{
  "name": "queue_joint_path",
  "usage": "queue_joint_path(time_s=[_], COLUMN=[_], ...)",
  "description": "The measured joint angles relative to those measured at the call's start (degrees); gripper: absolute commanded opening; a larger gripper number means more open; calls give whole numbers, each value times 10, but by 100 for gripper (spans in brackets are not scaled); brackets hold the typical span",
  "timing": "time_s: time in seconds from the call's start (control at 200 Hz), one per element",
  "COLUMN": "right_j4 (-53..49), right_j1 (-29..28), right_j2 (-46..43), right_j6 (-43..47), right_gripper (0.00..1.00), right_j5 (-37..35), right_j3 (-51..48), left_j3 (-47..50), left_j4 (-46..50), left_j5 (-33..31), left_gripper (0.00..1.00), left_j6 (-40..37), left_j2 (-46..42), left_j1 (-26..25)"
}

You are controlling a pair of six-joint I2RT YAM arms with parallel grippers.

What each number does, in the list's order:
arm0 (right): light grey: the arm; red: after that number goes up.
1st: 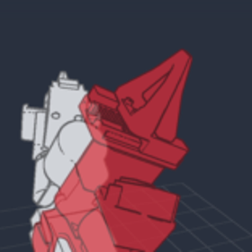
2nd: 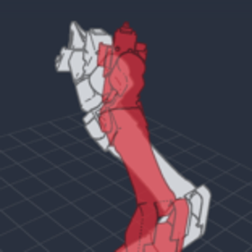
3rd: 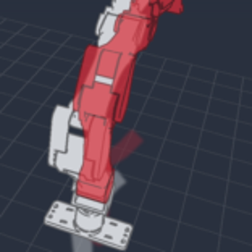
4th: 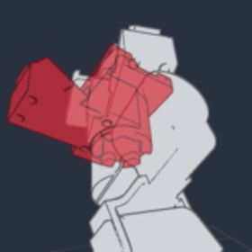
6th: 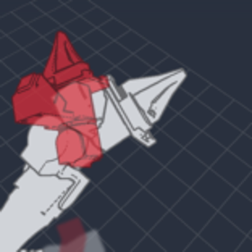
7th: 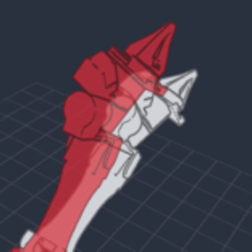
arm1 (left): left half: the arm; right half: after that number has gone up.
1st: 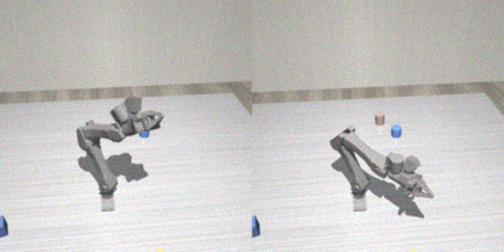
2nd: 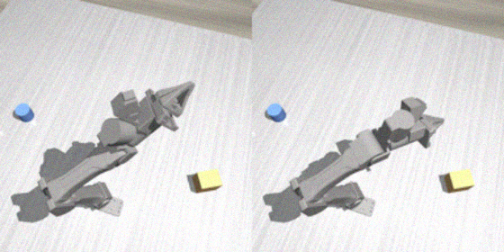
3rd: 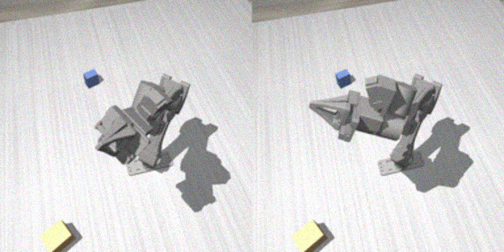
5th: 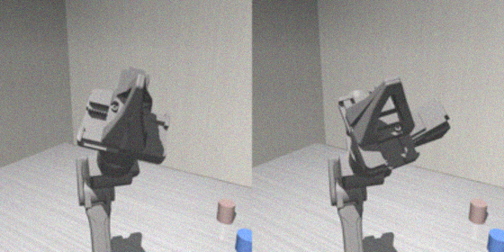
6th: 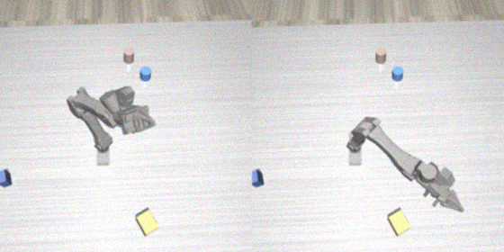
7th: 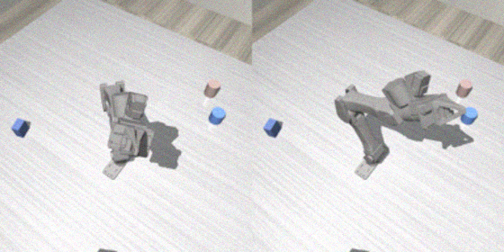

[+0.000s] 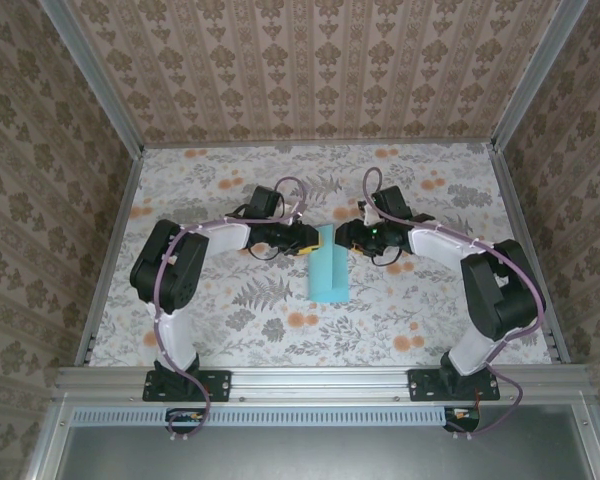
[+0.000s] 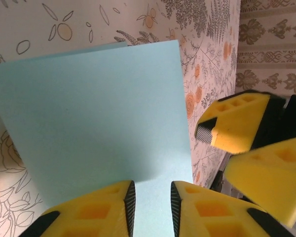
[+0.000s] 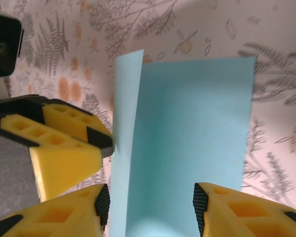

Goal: Fold a paper plane with a square sheet of paper (fold left side to right side)
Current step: First fold in half a square sheet of paper at the center of the table.

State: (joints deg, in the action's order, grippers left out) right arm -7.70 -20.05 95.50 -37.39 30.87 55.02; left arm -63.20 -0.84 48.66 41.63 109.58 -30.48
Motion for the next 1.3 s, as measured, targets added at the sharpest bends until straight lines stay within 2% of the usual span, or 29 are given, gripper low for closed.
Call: queue_joint_path(time_s=[0.1, 0.25, 0.495, 0.61, 0.865, 1.025, 1.3], right_j4=[35, 70, 83, 66, -2, -30, -55], right_j1=[-5, -15, -23, -24, -24, -24, -24], right_j2=[3, 19, 33, 33, 40, 50, 73], right_j6=[-33, -62, -77, -63, -23, -3, 13], right_gripper=[52, 47, 18, 8, 7, 8, 9], right_j5=[29, 57, 69, 60, 10, -17, -40], right_j3=[-23, -28, -28, -24, 4, 18, 24], left_j3=[0, -1, -2, -3, -8, -9, -31], left_j4=[2, 4, 9, 18, 65, 116, 163], left_j5=[-4, -7, -10, -13, -37, -62, -94], left_gripper=[14, 10, 9, 17, 44, 50, 54], left_j6=[0, 0, 0, -3, -34, -61, -76], left_j2=[0, 0, 2, 2, -11, -36, -21], left_j1=[-1, -3, -3, -3, -3, -3, -22])
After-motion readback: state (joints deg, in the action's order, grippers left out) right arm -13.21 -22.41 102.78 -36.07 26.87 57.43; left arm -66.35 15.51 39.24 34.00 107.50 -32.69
